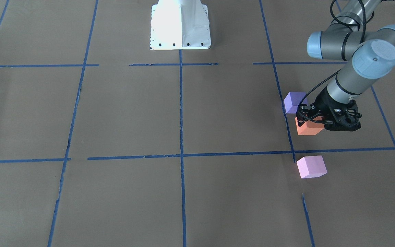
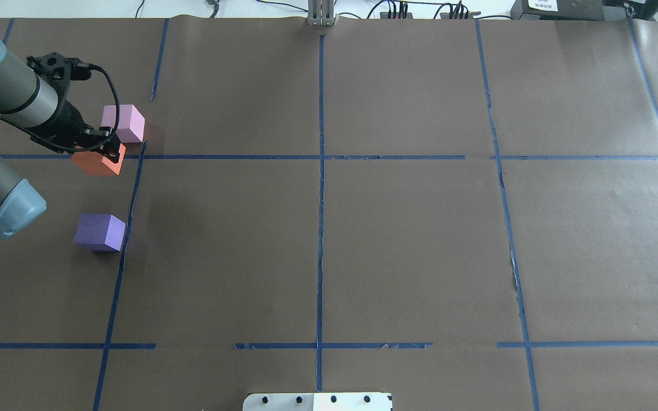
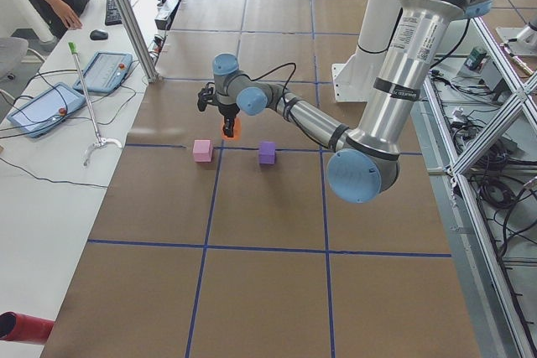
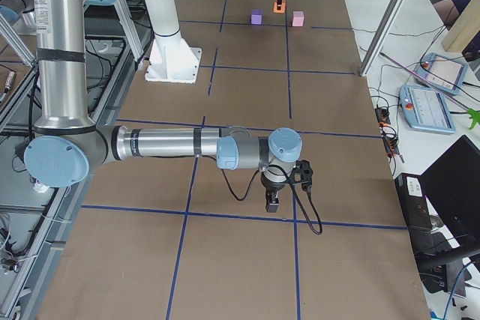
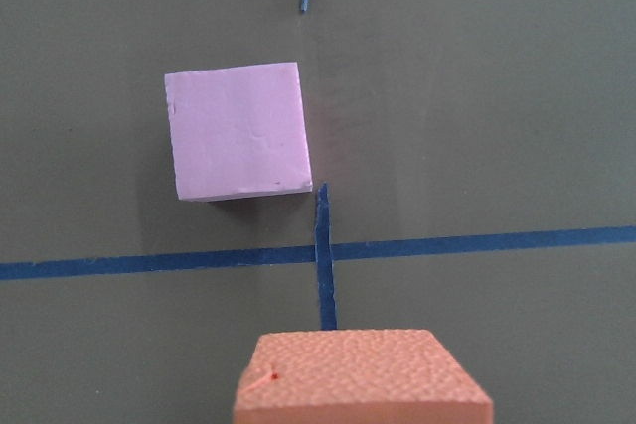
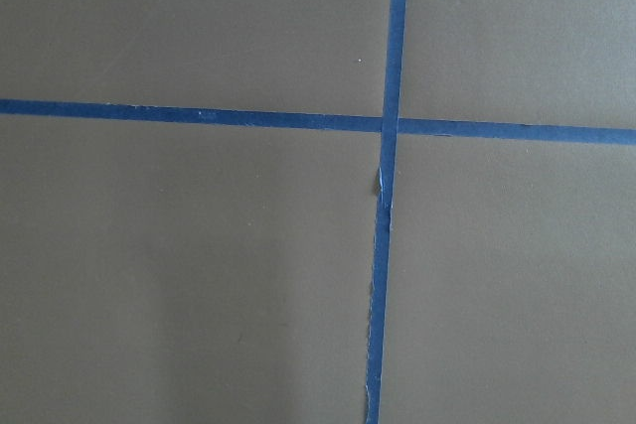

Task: Arrange blocks in a line
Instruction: 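Carry the orange cube with the left gripper toward the pink cube, then lower the orange cube between the pink and purple cubes, then open the left gripper and lift it away from the cubes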

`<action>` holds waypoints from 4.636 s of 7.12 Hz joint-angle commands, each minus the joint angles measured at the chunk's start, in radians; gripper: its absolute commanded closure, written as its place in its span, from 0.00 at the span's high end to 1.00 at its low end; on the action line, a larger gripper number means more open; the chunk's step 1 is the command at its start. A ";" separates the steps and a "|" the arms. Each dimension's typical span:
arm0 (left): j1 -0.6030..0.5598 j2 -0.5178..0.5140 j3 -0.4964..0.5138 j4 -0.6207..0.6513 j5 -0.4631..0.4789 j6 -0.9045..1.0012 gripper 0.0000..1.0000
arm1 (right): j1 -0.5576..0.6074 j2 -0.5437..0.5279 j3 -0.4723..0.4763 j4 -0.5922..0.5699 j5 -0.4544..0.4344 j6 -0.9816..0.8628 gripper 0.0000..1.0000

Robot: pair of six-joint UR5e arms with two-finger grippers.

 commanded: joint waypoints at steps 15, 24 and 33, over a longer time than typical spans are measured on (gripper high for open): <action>0.041 -0.041 0.237 -0.183 -0.005 -0.054 0.16 | 0.000 0.000 0.000 0.000 0.000 0.000 1.00; 0.048 -0.041 0.243 -0.183 -0.005 -0.054 0.99 | 0.000 0.000 0.000 0.000 0.000 0.000 1.00; -0.119 0.025 -0.078 0.010 -0.003 -0.040 1.00 | 0.000 0.000 0.000 0.000 0.000 0.000 1.00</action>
